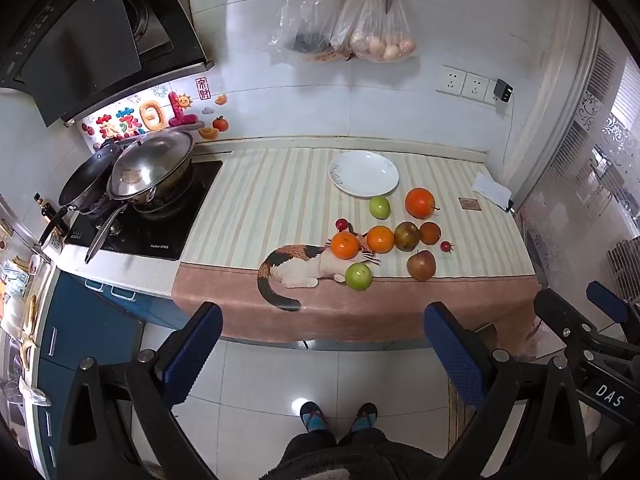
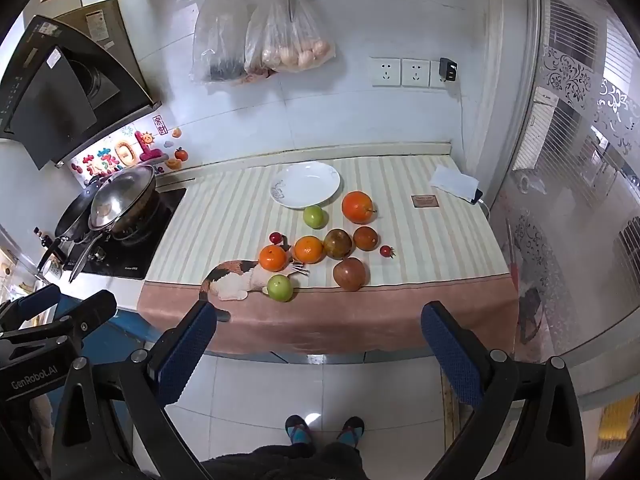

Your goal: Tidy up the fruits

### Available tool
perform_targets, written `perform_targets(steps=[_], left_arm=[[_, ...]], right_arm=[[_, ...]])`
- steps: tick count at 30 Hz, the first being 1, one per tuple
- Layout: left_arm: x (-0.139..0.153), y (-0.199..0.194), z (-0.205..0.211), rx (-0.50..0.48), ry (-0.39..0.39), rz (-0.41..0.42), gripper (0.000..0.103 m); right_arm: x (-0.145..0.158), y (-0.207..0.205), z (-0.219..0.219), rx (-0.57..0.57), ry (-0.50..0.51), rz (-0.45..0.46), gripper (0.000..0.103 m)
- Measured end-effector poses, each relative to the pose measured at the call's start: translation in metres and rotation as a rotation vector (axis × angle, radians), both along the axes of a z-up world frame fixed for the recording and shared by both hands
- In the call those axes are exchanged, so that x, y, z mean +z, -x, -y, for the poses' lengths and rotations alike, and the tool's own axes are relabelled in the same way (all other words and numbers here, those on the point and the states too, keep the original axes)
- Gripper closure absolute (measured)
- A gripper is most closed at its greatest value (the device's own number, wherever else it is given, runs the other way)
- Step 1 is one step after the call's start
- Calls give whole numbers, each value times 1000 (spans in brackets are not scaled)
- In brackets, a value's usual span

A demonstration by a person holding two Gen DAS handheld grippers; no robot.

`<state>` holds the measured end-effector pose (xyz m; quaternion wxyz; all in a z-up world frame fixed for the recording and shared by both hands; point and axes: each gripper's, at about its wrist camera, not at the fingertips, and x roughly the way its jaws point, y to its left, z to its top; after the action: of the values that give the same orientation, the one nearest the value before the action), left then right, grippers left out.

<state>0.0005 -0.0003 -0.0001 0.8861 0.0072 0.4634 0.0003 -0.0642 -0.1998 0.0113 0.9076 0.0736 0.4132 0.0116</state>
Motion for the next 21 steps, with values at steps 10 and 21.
perform_targets(steps=[10, 21], left_arm=[[3, 2, 4, -3, 13, 12, 0], [3, -1, 7, -3, 15, 18, 0]], right_arm=[[7, 1, -3, -1, 30, -8, 0], [10, 6, -3, -3, 32, -2, 0]])
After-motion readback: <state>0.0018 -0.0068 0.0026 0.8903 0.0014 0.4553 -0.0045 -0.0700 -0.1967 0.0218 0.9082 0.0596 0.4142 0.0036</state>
